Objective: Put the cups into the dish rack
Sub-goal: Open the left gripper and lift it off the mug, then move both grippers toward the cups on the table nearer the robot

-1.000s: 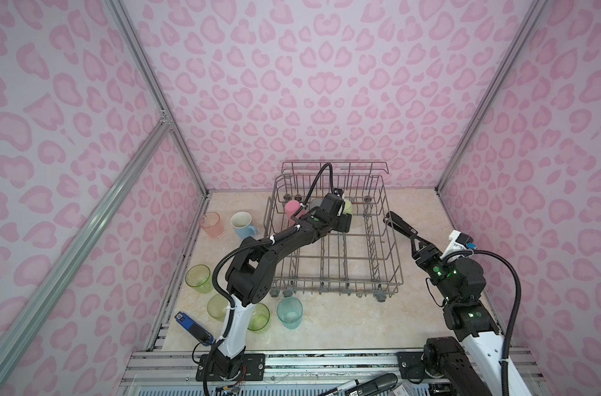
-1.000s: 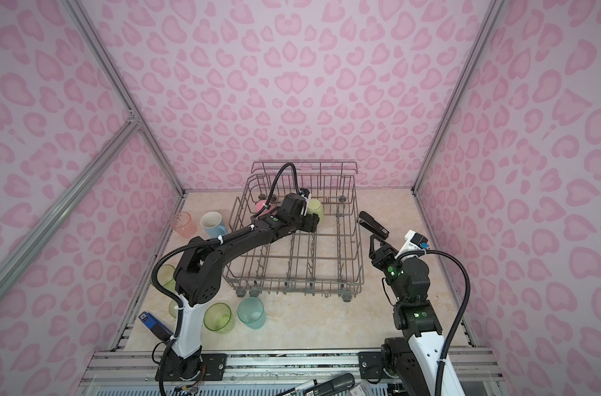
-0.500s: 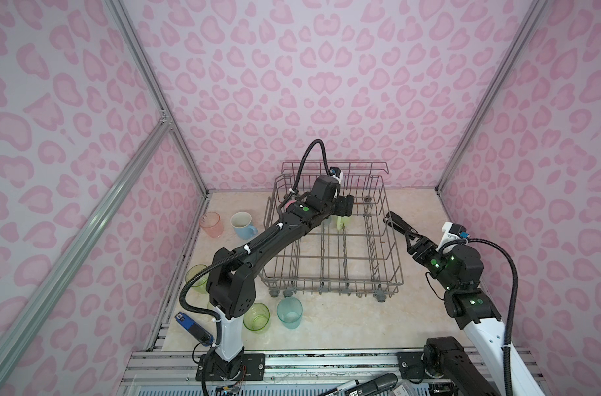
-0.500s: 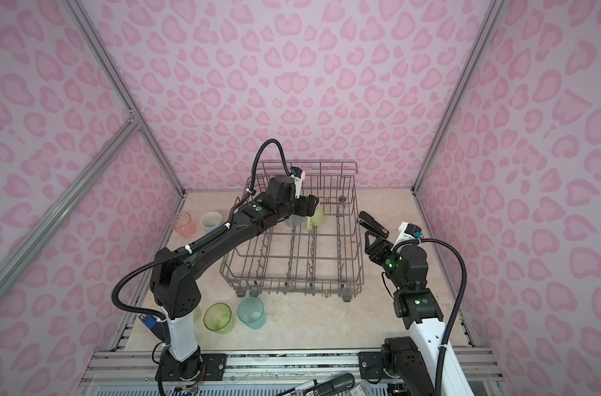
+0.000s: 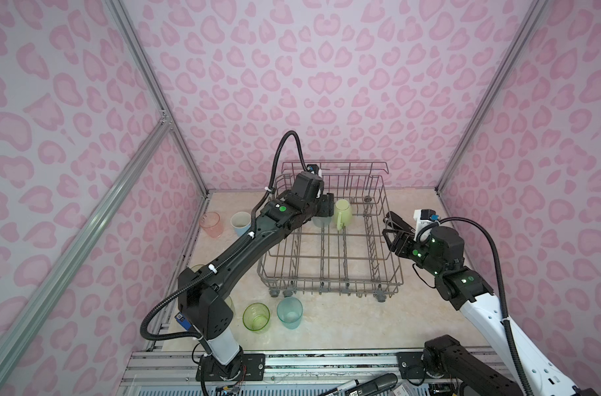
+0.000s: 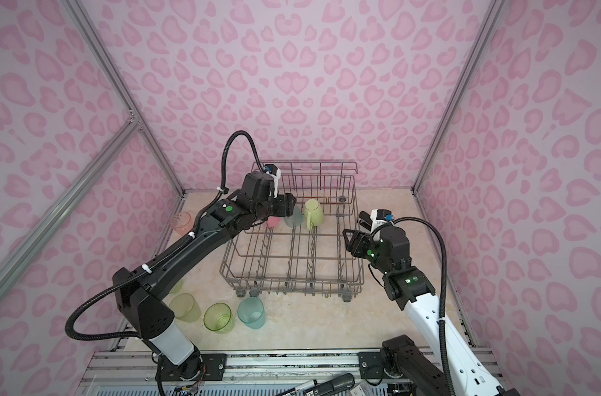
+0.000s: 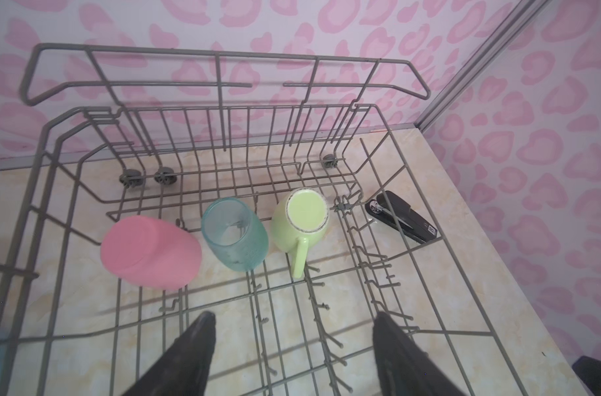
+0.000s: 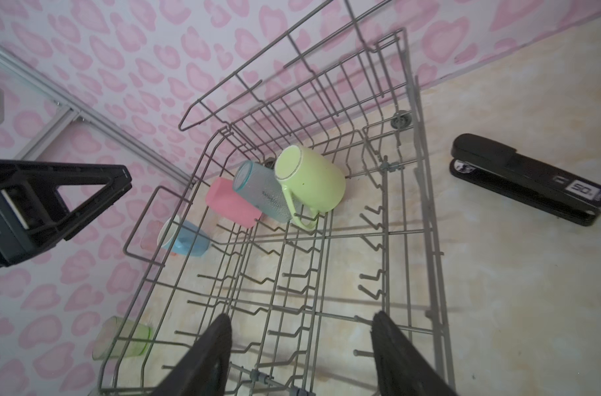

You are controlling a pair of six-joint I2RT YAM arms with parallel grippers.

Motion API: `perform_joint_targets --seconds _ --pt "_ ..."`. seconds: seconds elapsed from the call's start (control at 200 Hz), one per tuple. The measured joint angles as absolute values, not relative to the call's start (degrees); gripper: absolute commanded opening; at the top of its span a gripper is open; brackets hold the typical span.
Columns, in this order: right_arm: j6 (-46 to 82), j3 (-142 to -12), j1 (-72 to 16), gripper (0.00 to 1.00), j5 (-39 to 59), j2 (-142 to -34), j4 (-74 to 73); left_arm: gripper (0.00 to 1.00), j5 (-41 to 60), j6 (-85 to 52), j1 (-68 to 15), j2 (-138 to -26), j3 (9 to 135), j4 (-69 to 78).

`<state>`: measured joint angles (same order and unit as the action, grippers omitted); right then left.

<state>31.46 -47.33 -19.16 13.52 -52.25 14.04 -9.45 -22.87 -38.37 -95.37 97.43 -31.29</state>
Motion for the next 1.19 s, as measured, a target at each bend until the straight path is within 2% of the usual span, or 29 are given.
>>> perform_joint_targets --seconds 0.285,0.51,0.835,1.03,1.195 --pt "22.0 -57.6 -38.1 0.64 5.9 -59.5 22.0 0.70 -12.7 -26.6 -38.5 -82.7 89.4 -43.9" --pt "16.4 -60.9 -53.4 0.63 1.1 -63.9 26.2 0.69 -13.5 -28.9 -38.1 -73.1 82.9 -53.6" --pt "11.1 -67.1 -72.8 0.61 -5.3 -73.8 30.3 0.70 -10.2 -29.9 -34.5 -66.5 74.2 -60.9" --pt "8.1 -71.7 -80.9 0.59 -7.3 -82.0 33.2 0.71 -5.0 -29.3 -29.9 -63.2 70.4 -61.8" --pt "5.5 -76.4 -83.4 0.58 -6.6 -88.7 36.6 0.73 -0.6 -28.1 -26.6 -60.3 67.7 -61.6"
